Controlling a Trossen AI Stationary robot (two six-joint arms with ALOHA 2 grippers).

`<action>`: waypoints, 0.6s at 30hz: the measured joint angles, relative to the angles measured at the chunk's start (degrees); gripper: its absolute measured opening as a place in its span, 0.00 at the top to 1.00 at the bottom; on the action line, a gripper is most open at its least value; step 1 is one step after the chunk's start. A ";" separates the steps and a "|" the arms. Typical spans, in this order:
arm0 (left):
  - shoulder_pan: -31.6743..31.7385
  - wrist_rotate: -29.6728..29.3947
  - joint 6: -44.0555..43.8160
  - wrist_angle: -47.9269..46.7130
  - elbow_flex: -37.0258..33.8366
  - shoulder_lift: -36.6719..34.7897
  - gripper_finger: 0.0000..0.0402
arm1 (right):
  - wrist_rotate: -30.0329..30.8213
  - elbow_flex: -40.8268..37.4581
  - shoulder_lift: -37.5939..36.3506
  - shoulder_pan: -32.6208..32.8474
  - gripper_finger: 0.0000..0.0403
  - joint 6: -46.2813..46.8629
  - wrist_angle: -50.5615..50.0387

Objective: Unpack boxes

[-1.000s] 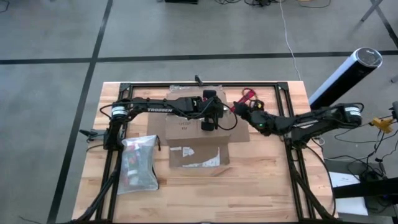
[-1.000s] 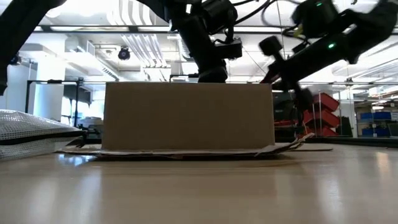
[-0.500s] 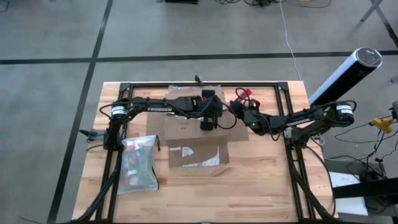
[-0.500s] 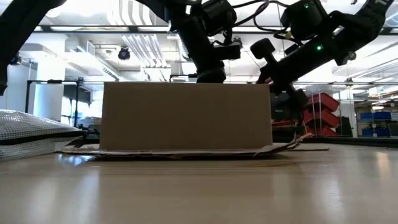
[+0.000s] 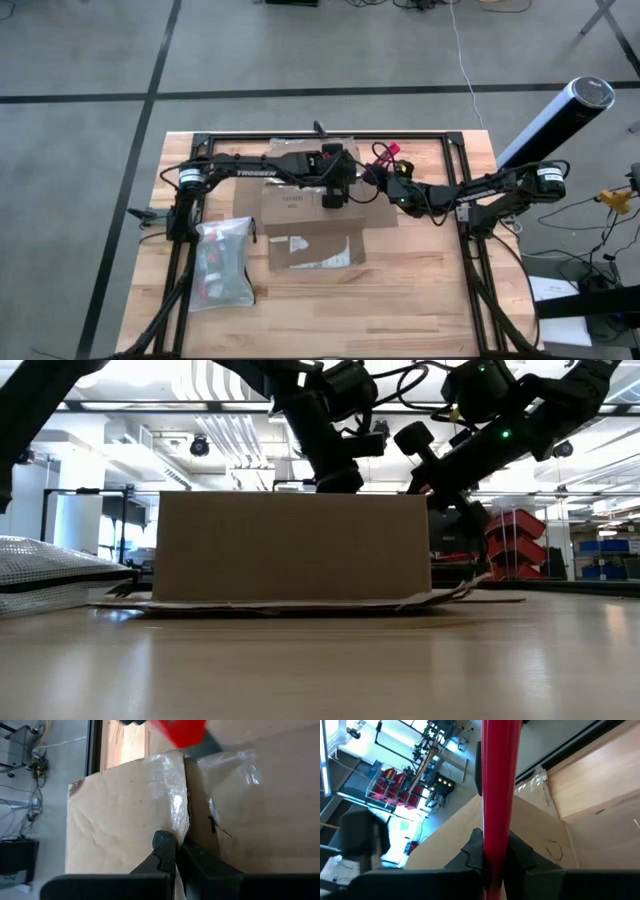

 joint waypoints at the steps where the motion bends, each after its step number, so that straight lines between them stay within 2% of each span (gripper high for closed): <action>1: 0.33 0.22 -0.09 0.02 -0.02 -0.01 1.00 | -0.12 0.00 0.00 0.40 0.96 0.18 -0.10; 9: 1.66 0.92 -1.75 0.77 -0.04 0.01 1.00 | -0.83 0.11 1.96 0.48 0.96 4.39 0.33; 18: 1.88 0.63 -2.66 0.91 -0.04 0.01 1.00 | -1.59 0.11 2.05 1.32 0.96 2.66 1.47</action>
